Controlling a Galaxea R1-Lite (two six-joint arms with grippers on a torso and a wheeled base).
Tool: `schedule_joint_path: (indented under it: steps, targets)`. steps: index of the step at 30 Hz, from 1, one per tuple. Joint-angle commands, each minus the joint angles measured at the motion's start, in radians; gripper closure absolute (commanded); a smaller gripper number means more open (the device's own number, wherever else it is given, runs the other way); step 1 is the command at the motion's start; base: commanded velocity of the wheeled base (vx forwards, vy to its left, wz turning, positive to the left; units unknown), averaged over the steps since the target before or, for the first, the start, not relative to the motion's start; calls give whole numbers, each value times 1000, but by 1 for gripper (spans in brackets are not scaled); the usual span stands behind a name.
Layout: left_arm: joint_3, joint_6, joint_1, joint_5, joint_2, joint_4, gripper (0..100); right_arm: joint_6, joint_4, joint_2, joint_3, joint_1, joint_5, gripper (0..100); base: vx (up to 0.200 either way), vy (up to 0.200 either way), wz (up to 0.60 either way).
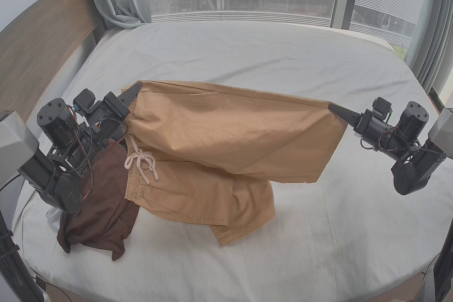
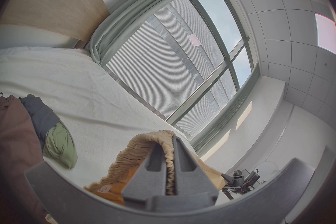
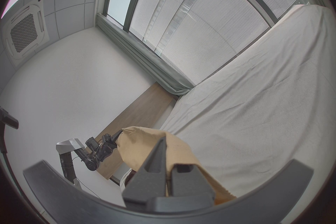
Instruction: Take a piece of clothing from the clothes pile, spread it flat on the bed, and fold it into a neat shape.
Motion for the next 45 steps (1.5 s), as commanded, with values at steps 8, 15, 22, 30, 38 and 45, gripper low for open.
schedule_joint_path:
  steps: [8, 15, 22, 30, 38, 45]
  targets:
    - [-145, -7, -5, 22, 173, -1, 100, 26, 1, 181, -161, 11, -26, 100, 0, 0, 0]
    - [-212, -8, -1, 22, 236, -1, 100, 26, 58, 221, -244, 17, -46, 100, 0, 0, 0]
    - [-264, -53, 2, 23, 270, -1, 100, 26, 79, 268, -322, 16, -60, 100, 0, 0, 0]
    - [-322, -57, 3, 22, 323, -1, 100, 26, 79, 298, -348, 16, -62, 100, 0, 0, 0]
    - [-361, -60, 3, 23, 345, 0, 100, 26, 76, 305, -356, 16, -66, 100, 0, 0, 0]
    - [-388, -60, 3, 23, 369, 2, 100, 25, 79, 313, -385, 17, -79, 100, 0, 0, 0]
